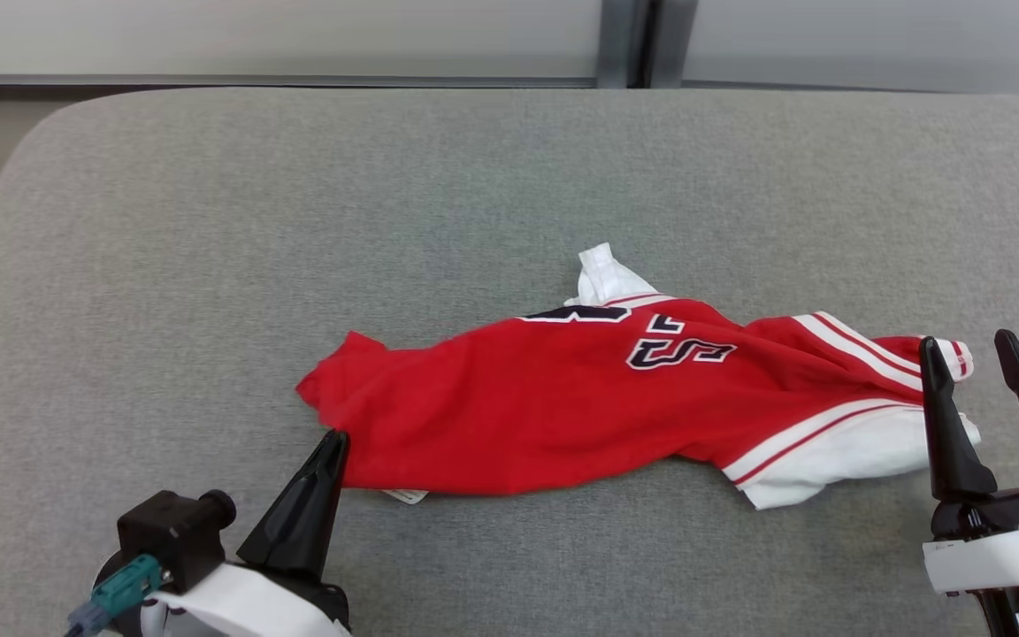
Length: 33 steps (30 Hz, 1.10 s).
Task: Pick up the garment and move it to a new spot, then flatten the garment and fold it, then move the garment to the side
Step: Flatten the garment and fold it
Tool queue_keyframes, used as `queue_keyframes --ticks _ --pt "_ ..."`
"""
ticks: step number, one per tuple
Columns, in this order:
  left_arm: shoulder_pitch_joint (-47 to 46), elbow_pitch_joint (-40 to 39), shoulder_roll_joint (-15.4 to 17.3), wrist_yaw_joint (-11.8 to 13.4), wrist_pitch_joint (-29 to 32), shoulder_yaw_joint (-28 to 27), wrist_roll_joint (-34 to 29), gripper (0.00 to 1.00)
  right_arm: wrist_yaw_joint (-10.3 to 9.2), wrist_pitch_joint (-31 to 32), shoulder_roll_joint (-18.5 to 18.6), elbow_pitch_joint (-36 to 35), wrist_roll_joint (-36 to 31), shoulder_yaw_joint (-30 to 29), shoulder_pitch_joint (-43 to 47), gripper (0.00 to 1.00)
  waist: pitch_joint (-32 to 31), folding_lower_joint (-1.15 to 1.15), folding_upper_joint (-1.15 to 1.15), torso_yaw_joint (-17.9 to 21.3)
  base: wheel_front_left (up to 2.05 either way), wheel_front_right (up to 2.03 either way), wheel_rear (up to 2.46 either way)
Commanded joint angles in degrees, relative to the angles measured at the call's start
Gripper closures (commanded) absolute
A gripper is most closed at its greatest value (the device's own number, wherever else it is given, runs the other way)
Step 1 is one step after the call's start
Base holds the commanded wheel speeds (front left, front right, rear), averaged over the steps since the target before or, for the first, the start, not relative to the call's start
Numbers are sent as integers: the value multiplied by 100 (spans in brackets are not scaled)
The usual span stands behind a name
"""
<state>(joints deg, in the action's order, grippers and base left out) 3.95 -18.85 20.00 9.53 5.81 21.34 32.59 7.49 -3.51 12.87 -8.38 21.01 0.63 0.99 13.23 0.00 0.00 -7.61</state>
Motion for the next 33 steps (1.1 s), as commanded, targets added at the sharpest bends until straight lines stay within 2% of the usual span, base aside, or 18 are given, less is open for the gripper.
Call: queue_keyframes --ticks 1,6,14,24,26,33 --pt "-176 174 -19 -64 -46 -18 71 100 0 -25 46 -10 31 24 -101 0 163 0 0 167 0 0 0" --pt "-436 529 -119 -187 -166 -77 182 100 0 -65 60 31 87 20 -198 0 387 0 0 334 0 0 0" --pt "-1303 1536 -202 -487 -498 -330 351 100 0 -157 71 52 178 98 -399 0 831 0 0 641 0 0 0" --pt "-1910 2499 -287 -402 -1162 -763 356 100 0 -286 108 211 240 102 -532 0 973 0 0 856 0 0 0" --pt "-1930 2628 -357 -367 -1290 -778 336 0 0 -307 119 249 248 93 -537 0 949 0 0 850 0 0 0" --pt "-1750 2711 -569 -105 -1987 -878 -81 0 0 -243 150 273 144 42 -457 0 679 0 0 700 0 0 0"
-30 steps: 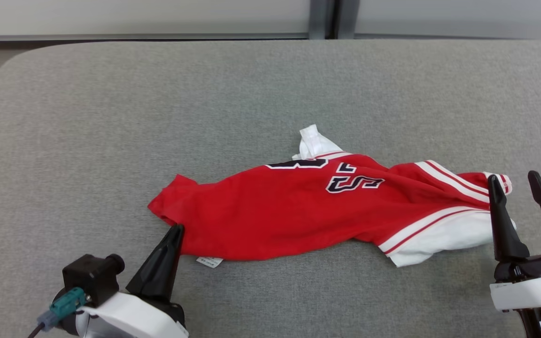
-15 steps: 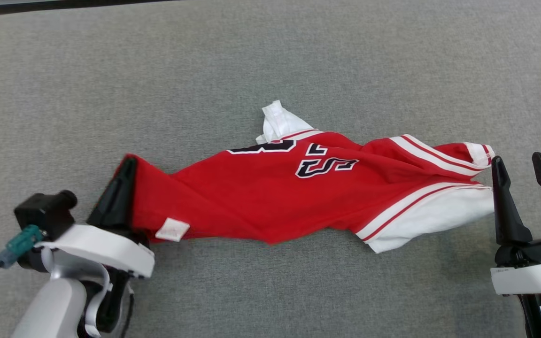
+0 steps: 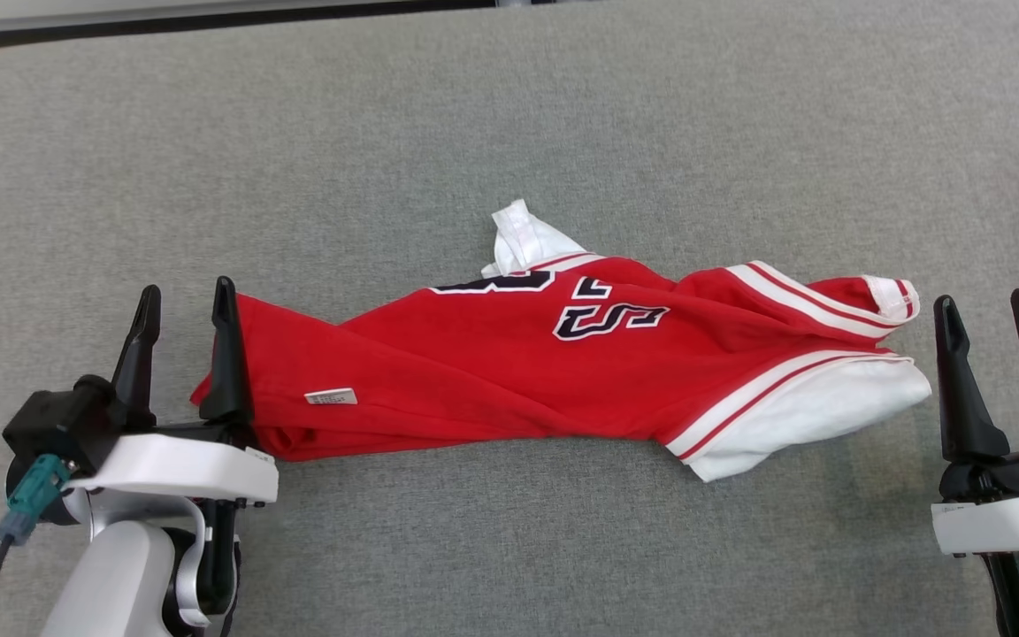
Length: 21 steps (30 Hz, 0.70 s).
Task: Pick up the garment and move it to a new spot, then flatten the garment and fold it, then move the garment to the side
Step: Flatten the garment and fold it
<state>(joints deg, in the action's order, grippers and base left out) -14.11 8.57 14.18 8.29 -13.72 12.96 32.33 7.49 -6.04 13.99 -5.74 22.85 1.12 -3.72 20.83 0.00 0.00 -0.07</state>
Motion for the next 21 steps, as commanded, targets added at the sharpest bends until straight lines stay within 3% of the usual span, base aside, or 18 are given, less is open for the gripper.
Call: queue_keyframes --ticks 1,6,12,21 --pt "86 -71 -24 43 -81 -62 -140 0 0 21 53 20 -38 -11 24 0 -133 0 0 -80 0 0 0" --pt "257 -590 -211 56 -144 -288 -781 0 0 84 105 55 -80 19 127 0 -413 0 0 -199 0 0 0" --pt "647 -1093 -359 -242 -141 -537 -1523 0 0 176 140 92 -126 133 258 0 -759 0 0 -261 0 0 0" --pt "1291 -611 -115 -683 -123 -614 -1605 0 0 301 158 194 -187 337 510 0 -1318 0 0 -229 0 0 0"
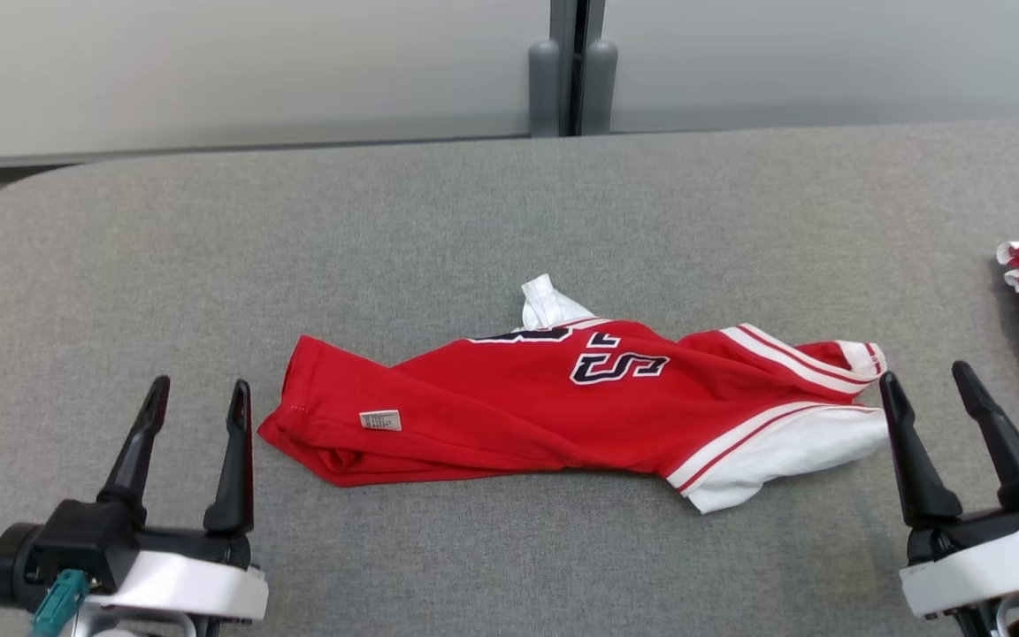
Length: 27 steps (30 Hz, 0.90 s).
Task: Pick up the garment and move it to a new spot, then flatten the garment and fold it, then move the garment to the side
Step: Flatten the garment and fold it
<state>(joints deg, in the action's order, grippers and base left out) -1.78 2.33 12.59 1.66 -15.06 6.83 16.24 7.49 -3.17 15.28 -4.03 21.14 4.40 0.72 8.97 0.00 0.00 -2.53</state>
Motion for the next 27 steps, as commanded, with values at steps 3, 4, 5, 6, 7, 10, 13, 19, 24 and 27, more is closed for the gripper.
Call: queue_keyframes --ticks 3,4,5,6,7,10,13,19,24,27 --pt "180 61 79 -50 90 36 25 0 0 49 27 26 -29 51 138 0 -240 0 0 32 0 0 0" --pt "227 58 90 -45 130 50 31 0 0 65 23 33 -38 62 174 0 -292 0 0 38 0 0 0" --pt "335 37 111 -22 215 81 21 0 0 98 3 39 -58 63 254 0 -377 0 0 46 0 0 0" --pt "335 37 111 -22 215 81 21 0 0 98 3 39 -58 63 254 0 -377 0 0 46 0 0 0" --pt "380 14 112 -14 243 96 23 0 0 109 -14 36 -61 55 291 0 -408 0 0 47 0 0 0" --pt "494 -53 111 12 335 128 43 0 0 124 -52 28 -63 11 390 0 -472 0 0 50 0 0 0" --pt "546 -119 110 52 398 136 58 0 0 149 -85 -9 -71 -27 432 0 -497 0 0 52 0 0 0" --pt "592 -227 101 128 503 180 76 0 0 162 -107 -44 -43 -66 461 0 -496 0 0 51 0 0 0" --pt "579 -296 80 174 534 221 56 0 0 153 -122 -36 -33 -80 445 0 -470 0 0 36 0 0 0" --pt "546 -330 73 199 539 246 45 0 0 144 -121 -26 -32 -79 409 0 -437 0 0 28 0 0 0"
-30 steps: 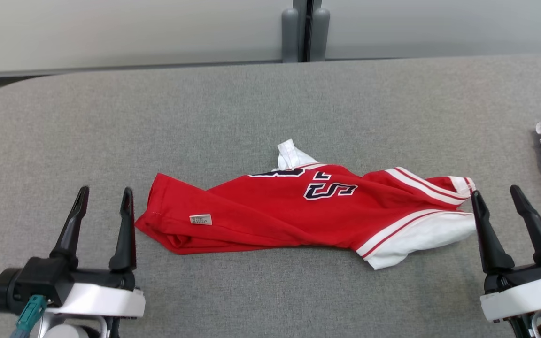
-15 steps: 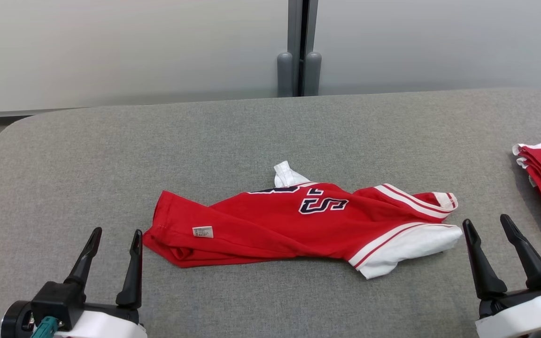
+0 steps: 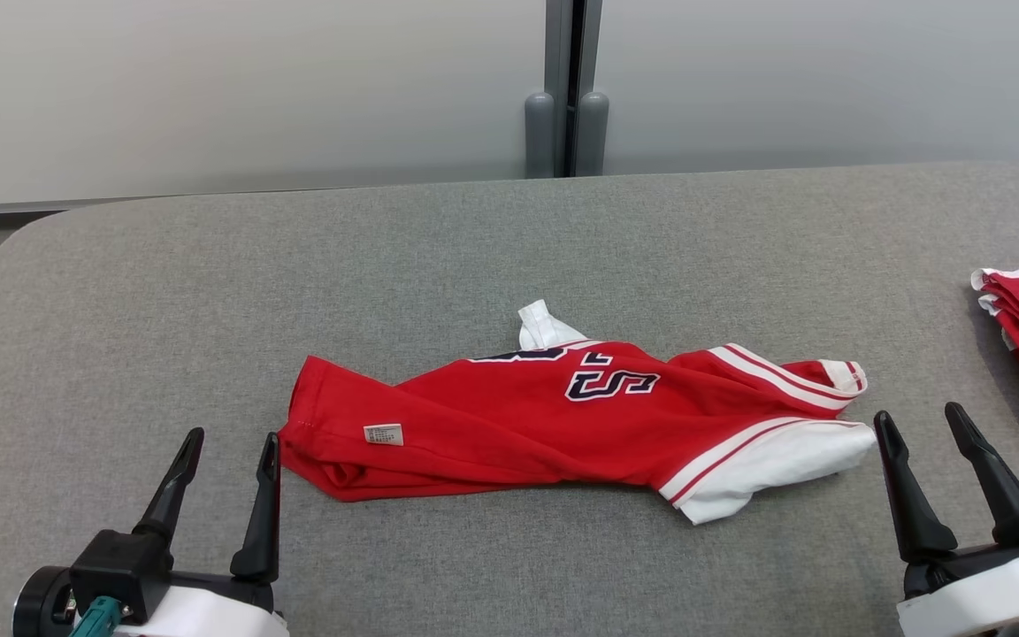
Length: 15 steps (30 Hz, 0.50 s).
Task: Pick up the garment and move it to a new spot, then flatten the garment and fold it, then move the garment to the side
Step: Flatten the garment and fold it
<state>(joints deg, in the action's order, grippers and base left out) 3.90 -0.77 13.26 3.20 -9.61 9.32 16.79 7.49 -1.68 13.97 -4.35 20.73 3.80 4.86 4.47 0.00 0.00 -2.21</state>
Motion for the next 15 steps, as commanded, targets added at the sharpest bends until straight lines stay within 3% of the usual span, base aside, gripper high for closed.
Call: queue_keyframes --ticks 1,10,15 --pt "-36 -31 4 51 -6 7 -13 0 0 -9 13 6 14 -17 -14 0 24 0 0 -7 0 0 0" --pt "-121 -102 -4 87 15 76 -30 0 0 -49 41 50 48 10 -93 0 95 0 0 5 0 0 0" --pt "-314 -68 -38 -34 122 222 15 0 0 -58 56 44 78 5 -149 0 205 0 0 8 0 0 0"
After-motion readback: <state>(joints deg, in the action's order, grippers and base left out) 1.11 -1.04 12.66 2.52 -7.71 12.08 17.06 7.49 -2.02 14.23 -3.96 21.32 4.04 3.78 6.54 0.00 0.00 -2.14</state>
